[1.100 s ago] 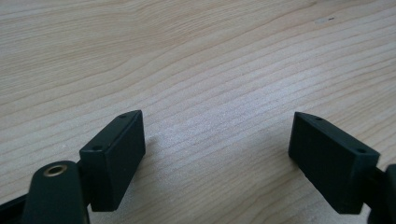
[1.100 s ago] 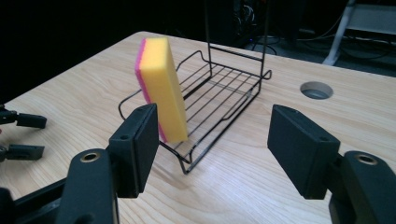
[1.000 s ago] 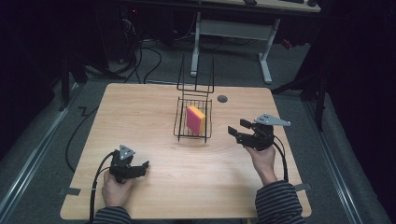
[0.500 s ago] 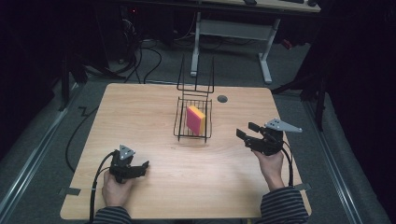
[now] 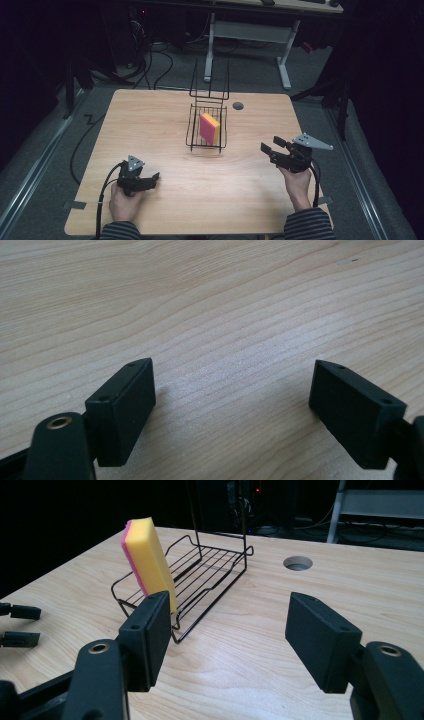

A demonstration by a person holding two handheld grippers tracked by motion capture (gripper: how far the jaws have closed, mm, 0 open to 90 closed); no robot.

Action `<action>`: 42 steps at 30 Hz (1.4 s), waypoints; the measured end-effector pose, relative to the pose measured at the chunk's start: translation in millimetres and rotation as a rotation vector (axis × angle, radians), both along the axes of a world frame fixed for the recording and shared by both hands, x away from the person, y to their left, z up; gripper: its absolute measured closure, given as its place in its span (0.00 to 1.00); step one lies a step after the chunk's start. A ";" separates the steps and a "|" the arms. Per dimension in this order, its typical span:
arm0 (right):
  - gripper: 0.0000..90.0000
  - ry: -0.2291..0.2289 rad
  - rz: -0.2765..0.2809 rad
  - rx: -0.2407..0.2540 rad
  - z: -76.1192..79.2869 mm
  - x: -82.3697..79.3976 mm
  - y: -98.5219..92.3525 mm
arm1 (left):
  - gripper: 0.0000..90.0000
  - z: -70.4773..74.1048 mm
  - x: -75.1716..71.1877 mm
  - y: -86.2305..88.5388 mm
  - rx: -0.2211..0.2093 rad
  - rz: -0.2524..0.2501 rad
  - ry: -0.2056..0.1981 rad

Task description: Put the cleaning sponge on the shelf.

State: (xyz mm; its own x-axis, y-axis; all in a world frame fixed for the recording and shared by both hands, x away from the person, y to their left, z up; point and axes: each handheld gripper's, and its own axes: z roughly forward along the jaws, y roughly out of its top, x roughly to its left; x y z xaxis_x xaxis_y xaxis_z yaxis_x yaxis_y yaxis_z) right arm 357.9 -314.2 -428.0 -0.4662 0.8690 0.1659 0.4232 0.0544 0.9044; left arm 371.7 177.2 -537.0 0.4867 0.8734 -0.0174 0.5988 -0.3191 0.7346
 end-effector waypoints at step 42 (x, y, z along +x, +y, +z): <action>0.41 0.053 -0.040 -0.004 -47.8 -21.9 -7.1 | 0.21 0.0 0.0 0.0 0.000 0.000 0.000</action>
State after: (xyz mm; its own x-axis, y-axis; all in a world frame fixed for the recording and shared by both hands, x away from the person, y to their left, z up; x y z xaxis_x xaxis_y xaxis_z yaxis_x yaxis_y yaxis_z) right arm 336.0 -321.4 -475.8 -0.4222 0.8872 0.1861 0.4723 0.0400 0.8805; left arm 371.7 177.1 -537.0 0.4867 0.8734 -0.0172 0.5987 -0.3192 0.7346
